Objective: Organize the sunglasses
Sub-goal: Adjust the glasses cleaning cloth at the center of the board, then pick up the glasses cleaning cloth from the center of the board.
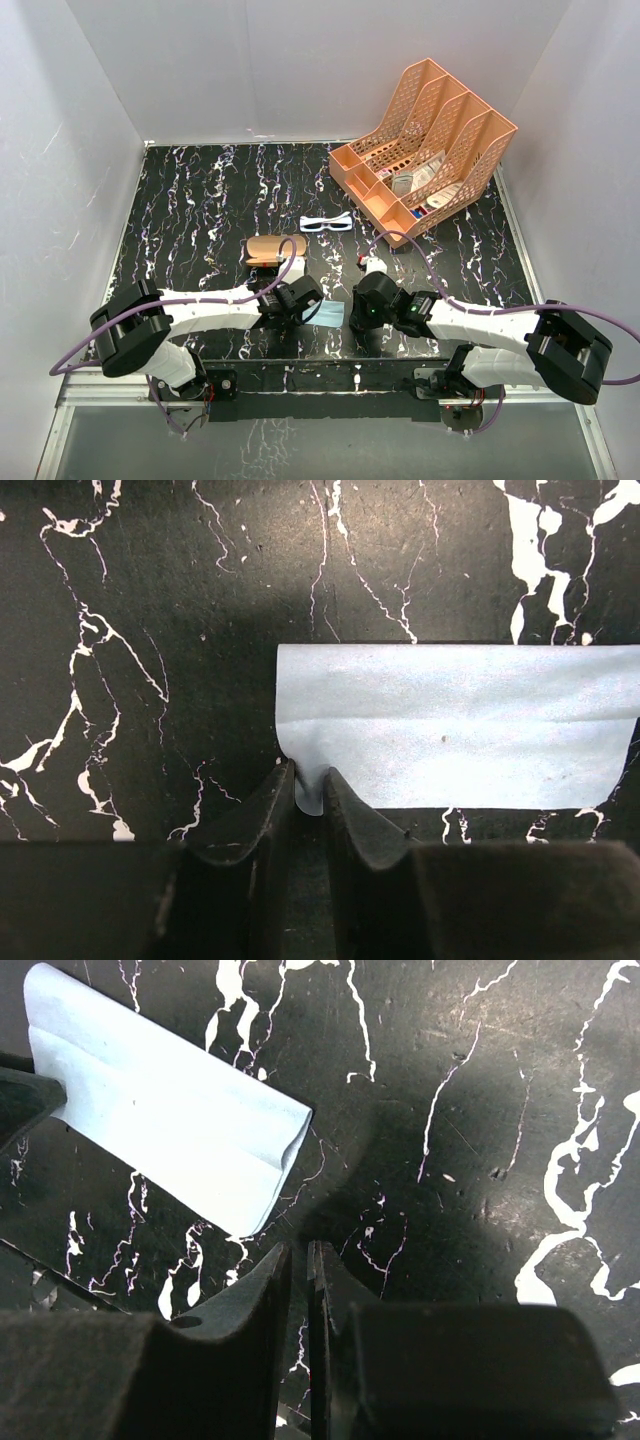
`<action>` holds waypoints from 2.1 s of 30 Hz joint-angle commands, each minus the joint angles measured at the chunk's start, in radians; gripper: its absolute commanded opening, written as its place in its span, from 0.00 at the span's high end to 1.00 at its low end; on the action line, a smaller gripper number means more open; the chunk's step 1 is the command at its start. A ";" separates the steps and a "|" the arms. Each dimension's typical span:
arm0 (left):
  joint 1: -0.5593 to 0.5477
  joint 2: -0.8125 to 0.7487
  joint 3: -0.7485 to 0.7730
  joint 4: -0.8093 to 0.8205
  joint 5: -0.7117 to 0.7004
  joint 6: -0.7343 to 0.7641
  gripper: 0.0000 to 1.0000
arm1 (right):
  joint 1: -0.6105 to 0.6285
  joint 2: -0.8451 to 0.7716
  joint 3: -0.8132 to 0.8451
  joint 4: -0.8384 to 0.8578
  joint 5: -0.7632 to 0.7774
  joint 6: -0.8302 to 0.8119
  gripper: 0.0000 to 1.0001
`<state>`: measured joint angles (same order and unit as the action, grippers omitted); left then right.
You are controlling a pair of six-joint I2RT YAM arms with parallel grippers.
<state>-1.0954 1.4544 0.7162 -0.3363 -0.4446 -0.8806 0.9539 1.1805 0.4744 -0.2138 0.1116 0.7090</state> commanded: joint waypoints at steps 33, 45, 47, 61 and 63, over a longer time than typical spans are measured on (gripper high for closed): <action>-0.003 -0.031 -0.079 0.062 0.116 -0.014 1.00 | 0.048 0.038 0.113 -0.030 0.034 0.078 0.84; -0.003 -0.115 -0.140 0.175 0.181 -0.005 1.00 | 0.142 0.189 0.234 -0.155 0.152 0.222 0.80; -0.003 -0.126 -0.149 0.186 0.186 -0.004 1.00 | 0.145 0.204 0.240 -0.157 0.159 0.237 0.80; -0.003 -0.167 -0.180 0.205 0.196 0.007 1.00 | 0.160 0.208 0.265 -0.243 0.270 0.305 0.80; -0.003 -0.167 -0.181 0.206 0.197 0.009 1.00 | 0.160 0.209 0.269 -0.246 0.277 0.306 0.80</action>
<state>-1.0916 1.3148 0.5488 -0.1120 -0.2798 -0.8825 1.1065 1.4002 0.6933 -0.4488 0.3279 0.9855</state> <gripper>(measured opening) 0.010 0.201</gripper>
